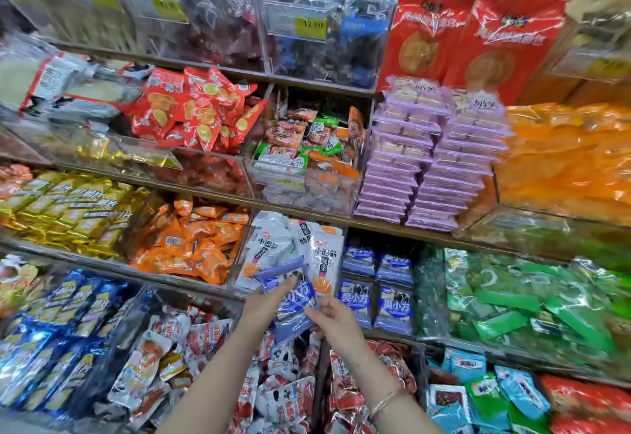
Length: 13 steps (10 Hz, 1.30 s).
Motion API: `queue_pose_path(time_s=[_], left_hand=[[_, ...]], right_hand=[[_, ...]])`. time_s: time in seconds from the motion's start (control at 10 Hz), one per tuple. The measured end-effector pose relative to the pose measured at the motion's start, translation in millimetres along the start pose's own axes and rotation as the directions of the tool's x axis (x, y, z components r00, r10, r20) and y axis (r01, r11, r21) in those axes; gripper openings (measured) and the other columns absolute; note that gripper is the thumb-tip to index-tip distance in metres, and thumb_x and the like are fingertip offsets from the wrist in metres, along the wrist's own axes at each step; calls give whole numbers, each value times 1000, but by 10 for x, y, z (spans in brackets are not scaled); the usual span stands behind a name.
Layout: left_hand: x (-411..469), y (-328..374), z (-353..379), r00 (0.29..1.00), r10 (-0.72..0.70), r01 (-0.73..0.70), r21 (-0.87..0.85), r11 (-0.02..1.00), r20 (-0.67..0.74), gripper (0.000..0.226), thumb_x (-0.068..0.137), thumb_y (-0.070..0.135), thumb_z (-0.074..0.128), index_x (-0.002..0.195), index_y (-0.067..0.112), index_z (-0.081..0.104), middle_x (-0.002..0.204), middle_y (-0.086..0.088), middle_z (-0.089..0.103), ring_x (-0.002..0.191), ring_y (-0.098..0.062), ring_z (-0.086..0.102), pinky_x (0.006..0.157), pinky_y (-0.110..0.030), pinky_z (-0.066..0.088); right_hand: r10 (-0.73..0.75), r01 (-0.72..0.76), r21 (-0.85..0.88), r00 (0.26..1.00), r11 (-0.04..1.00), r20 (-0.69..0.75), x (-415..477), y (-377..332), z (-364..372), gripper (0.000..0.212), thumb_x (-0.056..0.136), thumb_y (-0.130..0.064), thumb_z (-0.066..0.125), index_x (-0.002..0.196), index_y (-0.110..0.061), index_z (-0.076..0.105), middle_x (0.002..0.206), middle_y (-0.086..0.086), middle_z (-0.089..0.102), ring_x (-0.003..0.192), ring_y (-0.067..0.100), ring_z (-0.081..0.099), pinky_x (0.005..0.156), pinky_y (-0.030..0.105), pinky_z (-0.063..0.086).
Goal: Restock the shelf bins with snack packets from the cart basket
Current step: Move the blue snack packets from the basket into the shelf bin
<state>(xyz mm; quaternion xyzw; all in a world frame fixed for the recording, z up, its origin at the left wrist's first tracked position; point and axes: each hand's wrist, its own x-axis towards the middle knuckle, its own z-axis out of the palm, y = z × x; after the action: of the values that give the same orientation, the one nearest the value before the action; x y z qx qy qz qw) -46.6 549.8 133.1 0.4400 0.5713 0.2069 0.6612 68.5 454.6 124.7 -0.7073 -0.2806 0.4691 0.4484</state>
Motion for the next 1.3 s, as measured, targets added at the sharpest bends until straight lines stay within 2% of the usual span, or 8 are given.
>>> queue_pose_path(time_s=[0.1, 0.4, 0.6, 0.8, 0.9, 1.0, 1.2, 1.3], left_hand=[[-25, 21, -21, 998, -67, 67, -29, 997, 20, 96, 67, 70, 68, 137, 8, 45, 133, -9, 53, 118, -28, 53, 95, -46, 40], [198, -66, -60, 995, -93, 93, 13, 996, 29, 74, 73, 50, 76, 126, 5, 51, 127, -10, 56, 118, -30, 51, 95, -44, 39], [340, -120, -85, 993, -111, 112, -31, 993, 27, 30, 76, 40, 77, 79, 19, 56, 74, 6, 59, 69, -8, 52, 80, -34, 38], [366, -110, -116, 985, -158, 162, -67, 984, 65, 36, 76, 39, 76, 95, 12, 62, 82, 0, 72, 80, -14, 63, 82, -35, 44], [380, -130, -110, 986, -154, 160, -94, 983, 62, 23, 80, 34, 73, 85, 17, 59, 54, 13, 68, 58, -1, 63, 66, -27, 42], [327, -71, -97, 987, -154, 158, -107, 982, 43, 24, 82, 32, 72, 76, 20, 52, 42, 19, 60, 47, 1, 58, 55, -23, 38], [294, -15, -85, 985, -168, 172, -135, 976, 40, 32, 79, 35, 74, 76, 15, 49, 44, 16, 62, 69, -8, 55, 65, -28, 40], [256, -18, -95, 983, -175, 180, -118, 977, 51, 39, 76, 36, 76, 92, 5, 58, 74, 3, 73, 81, -19, 69, 77, -33, 46]], right_hand=[[120, -98, 222, 989, 970, -85, -52, 57, -61, 29, 90, -19, 62, 113, -4, 53, 107, 7, 60, 67, 15, 62, 71, 33, 53], [295, -33, 587, 886, 809, -357, -219, 581, -890, 17, 88, -13, 62, 100, -4, 55, 108, 12, 57, 77, 19, 62, 76, 29, 52], [380, -56, 622, 833, 781, -402, 354, 598, -1065, 34, 93, -8, 56, 125, 2, 48, 135, 17, 48, 82, 20, 60, 100, 37, 44], [437, -121, 637, 821, 761, -366, 1139, 356, -1052, 42, 95, -1, 48, 135, 9, 38, 141, 24, 42, 95, 26, 52, 95, 37, 49], [476, -127, 676, 802, 726, -360, 1464, 305, -1055, 42, 97, 2, 38, 138, 11, 32, 142, 28, 38, 92, 26, 50, 77, 24, 54], [387, -226, 387, 825, 894, -413, 1689, 269, -1047, 40, 96, 3, 36, 135, 13, 37, 137, 29, 44, 86, 32, 58, 61, 20, 53], [130, -342, -339, 846, 877, -516, 1684, 304, -1060, 44, 97, -6, 40, 141, -1, 39, 130, 27, 50, 100, 25, 49, 79, 33, 36], [36, -265, -388, 862, 883, -506, 1440, 283, -998, 47, 97, -9, 43, 143, 1, 33, 139, 25, 40, 129, 32, 36, 102, 34, 30]])
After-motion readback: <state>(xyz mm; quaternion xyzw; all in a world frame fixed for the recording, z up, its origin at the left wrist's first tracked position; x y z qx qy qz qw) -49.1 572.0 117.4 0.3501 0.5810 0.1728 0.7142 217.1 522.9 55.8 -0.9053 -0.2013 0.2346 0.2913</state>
